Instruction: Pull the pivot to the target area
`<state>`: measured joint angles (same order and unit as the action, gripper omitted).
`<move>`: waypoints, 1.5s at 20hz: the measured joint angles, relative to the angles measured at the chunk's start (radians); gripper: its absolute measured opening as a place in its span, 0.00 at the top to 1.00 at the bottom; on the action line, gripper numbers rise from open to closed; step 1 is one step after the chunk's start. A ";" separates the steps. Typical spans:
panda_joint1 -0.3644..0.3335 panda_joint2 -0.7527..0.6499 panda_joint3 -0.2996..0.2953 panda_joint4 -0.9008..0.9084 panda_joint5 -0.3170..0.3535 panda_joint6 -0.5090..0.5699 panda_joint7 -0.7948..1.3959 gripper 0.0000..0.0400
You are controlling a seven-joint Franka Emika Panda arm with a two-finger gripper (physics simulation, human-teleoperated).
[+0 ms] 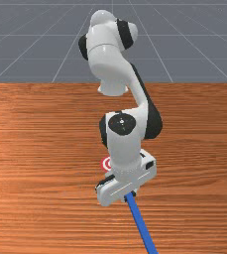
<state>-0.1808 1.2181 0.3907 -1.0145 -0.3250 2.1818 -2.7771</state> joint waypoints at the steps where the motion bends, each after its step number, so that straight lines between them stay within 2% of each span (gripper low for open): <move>1: -0.026 -0.049 0.011 -0.103 -0.017 0.043 -0.019 0.69; 4: -0.108 -0.182 0.048 -0.385 -0.061 0.157 -0.081 0.69; 10: -0.191 -0.286 0.090 -0.618 -0.114 0.241 -0.120 0.70; 15: -0.318 -0.454 0.147 -0.988 -0.203 0.387 -0.120 0.71; 16: -0.323 -0.488 0.137 -1.051 -0.184 0.435 -0.120 0.73; 18: -0.350 -0.547 0.138 -1.171 -0.194 0.502 -0.120 0.74; 19: -0.324 -0.586 0.100 -1.234 -0.150 0.575 -0.032 0.76; 20: -0.333 -0.590 0.097 -1.241 -0.141 0.582 -0.023 0.76; 21: -0.334 -0.602 0.064 -1.268 -0.160 0.662 0.003 0.76; 22: -0.385 -0.590 0.099 -1.241 -0.140 0.579 -0.077 0.76; 23: -0.349 -0.607 0.046 -1.241 -0.165 0.581 -0.016 0.76; 25: -0.380 -0.605 0.051 -1.239 -0.159 0.580 -0.045 0.76; 26: -0.430 -0.592 0.089 -1.236 -0.142 0.571 -0.117 0.76; 29: -0.475 -0.584 0.103 -1.224 -0.155 0.549 -0.120 0.76; 30: -0.511 -0.573 0.122 -1.209 -0.177 0.521 -0.120 0.76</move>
<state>-0.6919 0.6448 0.5128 -2.2240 -0.5024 2.7030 -2.8973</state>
